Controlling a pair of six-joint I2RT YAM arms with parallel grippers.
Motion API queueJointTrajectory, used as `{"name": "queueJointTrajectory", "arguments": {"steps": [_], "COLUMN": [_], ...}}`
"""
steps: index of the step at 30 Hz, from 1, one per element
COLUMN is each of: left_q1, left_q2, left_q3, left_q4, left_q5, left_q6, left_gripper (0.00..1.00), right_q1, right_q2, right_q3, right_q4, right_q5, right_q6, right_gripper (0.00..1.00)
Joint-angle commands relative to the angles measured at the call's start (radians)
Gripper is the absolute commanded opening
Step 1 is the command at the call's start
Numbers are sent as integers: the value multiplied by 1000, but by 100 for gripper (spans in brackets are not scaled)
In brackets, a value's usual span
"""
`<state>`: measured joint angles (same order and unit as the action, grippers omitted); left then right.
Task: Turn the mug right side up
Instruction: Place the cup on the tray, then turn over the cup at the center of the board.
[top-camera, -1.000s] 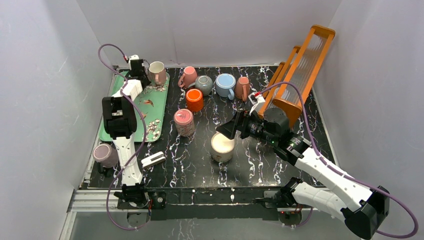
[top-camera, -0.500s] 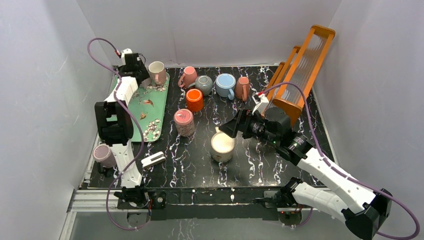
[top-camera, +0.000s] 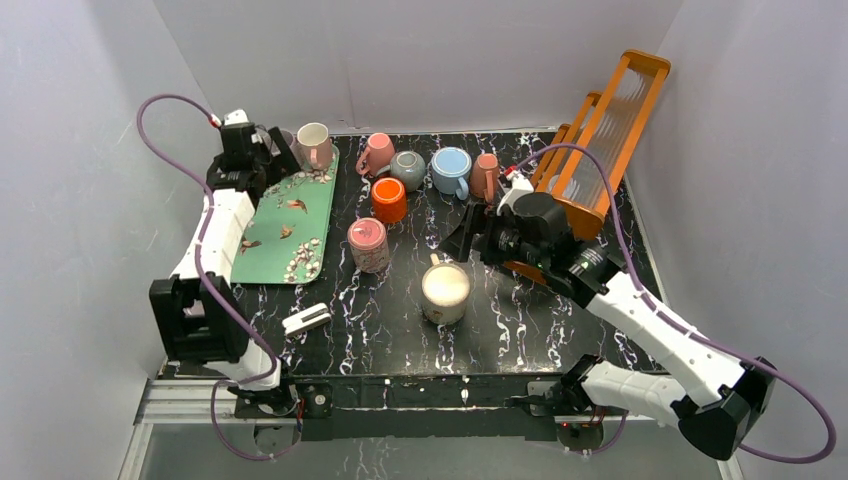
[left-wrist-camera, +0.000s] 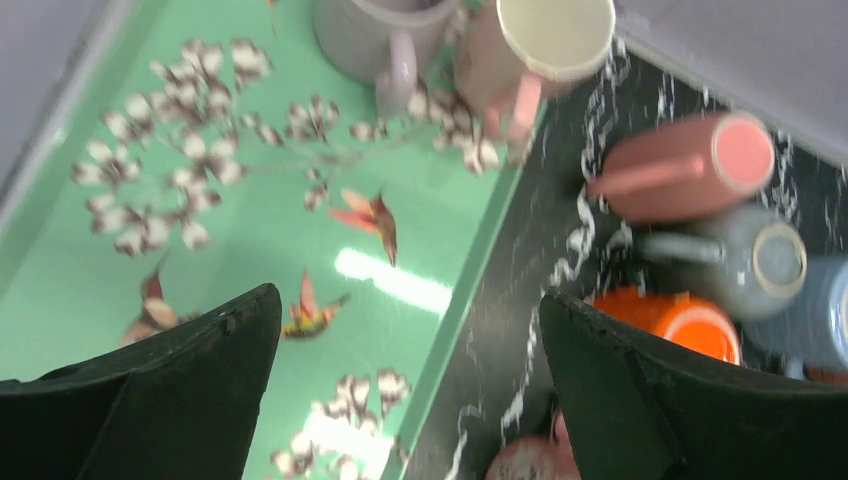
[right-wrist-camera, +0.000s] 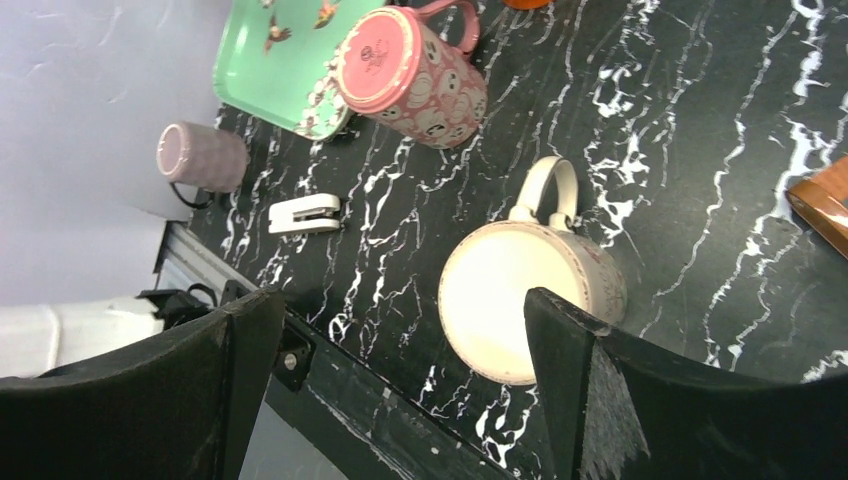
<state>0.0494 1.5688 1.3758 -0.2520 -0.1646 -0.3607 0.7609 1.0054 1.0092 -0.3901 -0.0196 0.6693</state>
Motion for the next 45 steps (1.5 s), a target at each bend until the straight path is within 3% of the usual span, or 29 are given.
{"name": "queueJointTrajectory", "arguments": {"steps": [1,13,23,29,36,45], "left_q1": [-8,-65,-127,-268,-273,-273], "left_q2": [-143,-569,-738,-708,-743,-798], "left_q3": [-146,-474,-690,-726,-753,-758], "left_q4": [-102,-59,95,138,111,58], "left_q5": [193,655,788,758,737,666], "left_q6": [10,-102,-155,-95,-49,-28], "left_gripper": [98,98,98,98,98,98], "right_q1": [2,16,17,18,21,88], "right_q2": [70,264,446,556,637,707], "right_q3": [120,268,308,333,324,351], "right_q4": [-125,-254,-247,-247,-258,-275], "right_q5": [81,135,145,134,105,-90], "right_q6": [-23,-101,-131,-138,-164,-265], "right_gripper": [95,91,87,85,79,75]}}
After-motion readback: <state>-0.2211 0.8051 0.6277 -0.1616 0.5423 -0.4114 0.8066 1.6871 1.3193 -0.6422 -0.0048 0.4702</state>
